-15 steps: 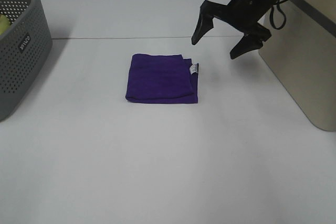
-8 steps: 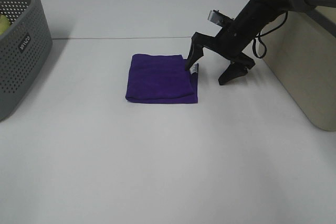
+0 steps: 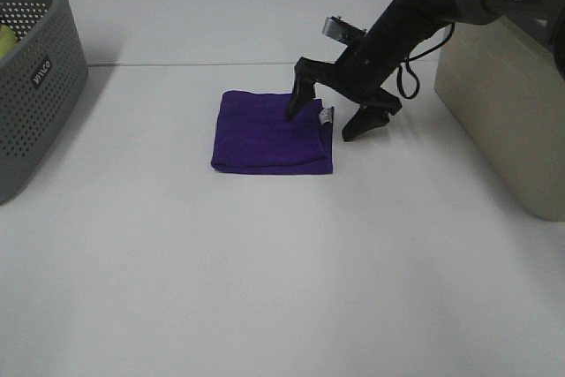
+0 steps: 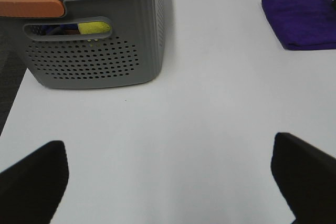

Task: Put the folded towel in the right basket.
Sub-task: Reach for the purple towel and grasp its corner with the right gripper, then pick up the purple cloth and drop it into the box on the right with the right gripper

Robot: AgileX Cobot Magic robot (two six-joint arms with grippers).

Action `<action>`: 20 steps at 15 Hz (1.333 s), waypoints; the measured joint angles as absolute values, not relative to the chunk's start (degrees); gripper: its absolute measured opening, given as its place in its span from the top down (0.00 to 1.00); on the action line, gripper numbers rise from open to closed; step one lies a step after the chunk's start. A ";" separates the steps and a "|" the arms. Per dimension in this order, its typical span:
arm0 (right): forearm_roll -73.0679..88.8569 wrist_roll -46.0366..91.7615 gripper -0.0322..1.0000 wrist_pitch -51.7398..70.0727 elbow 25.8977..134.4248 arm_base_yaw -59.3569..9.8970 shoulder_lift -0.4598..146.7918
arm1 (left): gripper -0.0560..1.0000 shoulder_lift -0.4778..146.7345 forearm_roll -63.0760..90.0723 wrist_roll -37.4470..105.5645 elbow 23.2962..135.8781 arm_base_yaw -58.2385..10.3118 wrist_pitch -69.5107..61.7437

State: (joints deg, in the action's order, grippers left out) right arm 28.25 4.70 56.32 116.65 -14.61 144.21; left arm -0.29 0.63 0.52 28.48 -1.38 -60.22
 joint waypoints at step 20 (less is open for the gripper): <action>7.91 -0.69 0.97 68.70 145.88 -30.54 134.65 | 0.01 -0.29 0.63 0.52 28.48 -1.38 -60.22</action>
State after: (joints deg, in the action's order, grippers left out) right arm 7.91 -0.69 68.70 145.88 -30.54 134.65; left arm -0.29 0.63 0.52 28.48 -1.38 -60.22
